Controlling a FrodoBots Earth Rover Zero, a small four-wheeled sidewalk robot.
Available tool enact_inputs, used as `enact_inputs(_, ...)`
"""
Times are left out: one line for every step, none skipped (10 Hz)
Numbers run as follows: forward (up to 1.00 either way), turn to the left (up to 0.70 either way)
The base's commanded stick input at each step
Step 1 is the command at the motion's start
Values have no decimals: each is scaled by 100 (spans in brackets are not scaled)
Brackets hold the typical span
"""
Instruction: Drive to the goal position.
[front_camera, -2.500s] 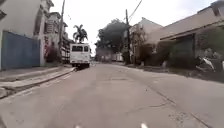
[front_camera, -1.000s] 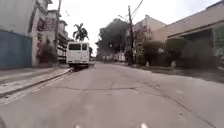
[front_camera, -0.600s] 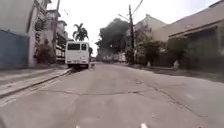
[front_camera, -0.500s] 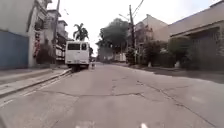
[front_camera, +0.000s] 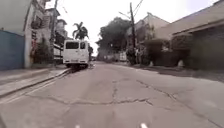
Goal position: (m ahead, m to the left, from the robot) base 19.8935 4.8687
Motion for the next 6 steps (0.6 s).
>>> enact_inputs(70, 0)
enact_inputs(70, 0)
enact_inputs(70, 0)
enact_inputs(70, 1)
enact_inputs(70, 27)
enact_inputs(70, 27)
